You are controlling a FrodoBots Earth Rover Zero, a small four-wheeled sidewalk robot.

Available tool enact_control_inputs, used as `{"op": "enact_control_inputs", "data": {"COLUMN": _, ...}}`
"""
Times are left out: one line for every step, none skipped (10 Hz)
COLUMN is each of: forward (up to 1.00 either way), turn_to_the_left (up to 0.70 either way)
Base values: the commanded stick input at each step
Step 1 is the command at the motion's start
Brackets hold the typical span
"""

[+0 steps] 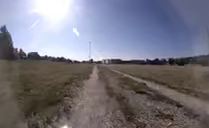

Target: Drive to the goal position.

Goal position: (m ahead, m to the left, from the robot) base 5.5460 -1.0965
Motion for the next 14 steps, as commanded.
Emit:
{"op": "enact_control_inputs", "data": {"forward": 0.50, "turn_to_the_left": 0.00}}
{"op": "enact_control_inputs", "data": {"forward": 0.50, "turn_to_the_left": 0.00}}
{"op": "enact_control_inputs", "data": {"forward": 0.50, "turn_to_the_left": 0.00}}
{"op": "enact_control_inputs", "data": {"forward": 0.50, "turn_to_the_left": 0.00}}
{"op": "enact_control_inputs", "data": {"forward": 0.50, "turn_to_the_left": 0.00}}
{"op": "enact_control_inputs", "data": {"forward": 0.50, "turn_to_the_left": 0.00}}
{"op": "enact_control_inputs", "data": {"forward": 0.50, "turn_to_the_left": 0.00}}
{"op": "enact_control_inputs", "data": {"forward": 0.50, "turn_to_the_left": 0.00}}
{"op": "enact_control_inputs", "data": {"forward": 0.50, "turn_to_the_left": 0.00}}
{"op": "enact_control_inputs", "data": {"forward": 0.50, "turn_to_the_left": 0.00}}
{"op": "enact_control_inputs", "data": {"forward": 0.50, "turn_to_the_left": 0.00}}
{"op": "enact_control_inputs", "data": {"forward": 0.50, "turn_to_the_left": 0.00}}
{"op": "enact_control_inputs", "data": {"forward": 0.50, "turn_to_the_left": 0.00}}
{"op": "enact_control_inputs", "data": {"forward": 0.50, "turn_to_the_left": 0.00}}
